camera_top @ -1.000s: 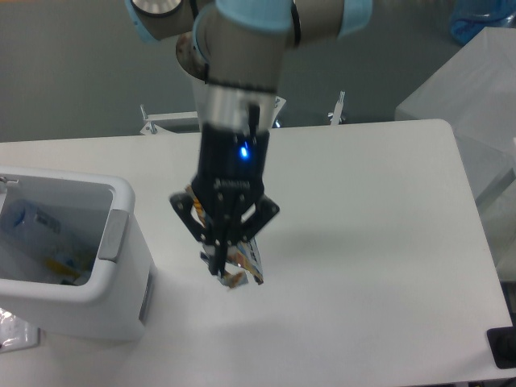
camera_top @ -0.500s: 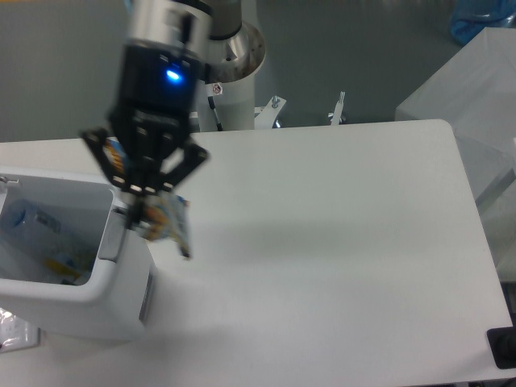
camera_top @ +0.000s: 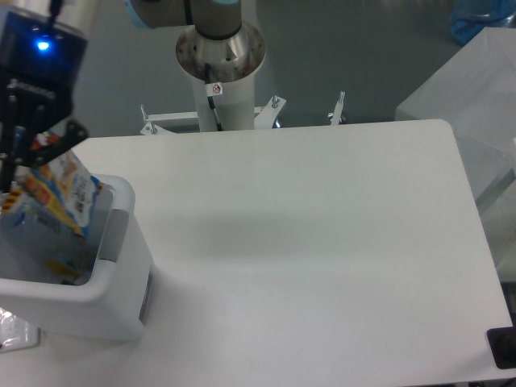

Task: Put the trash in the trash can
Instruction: 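Lift the wrapper and carry it over the trash bin, then lower the wrapper into the bin and release it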

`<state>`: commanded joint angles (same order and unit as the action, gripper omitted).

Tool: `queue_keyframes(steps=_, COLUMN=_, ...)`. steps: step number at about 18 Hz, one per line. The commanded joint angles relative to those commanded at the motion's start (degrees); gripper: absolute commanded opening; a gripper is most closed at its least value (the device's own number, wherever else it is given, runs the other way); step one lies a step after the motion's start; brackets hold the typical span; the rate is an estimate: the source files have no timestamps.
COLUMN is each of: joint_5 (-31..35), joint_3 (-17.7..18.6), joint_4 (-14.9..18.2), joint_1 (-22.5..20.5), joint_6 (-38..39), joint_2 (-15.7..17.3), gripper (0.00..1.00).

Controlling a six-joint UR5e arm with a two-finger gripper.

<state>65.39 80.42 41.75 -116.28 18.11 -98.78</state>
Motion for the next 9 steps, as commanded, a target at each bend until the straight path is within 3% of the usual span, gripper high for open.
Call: queue_keyframes(steps=9, joint_5=0.1, joint_3=-0.3, joint_4=0.0, joint_1=0.6, joint_6=-0.3, joint_2=-4.3, gripper=0.04)
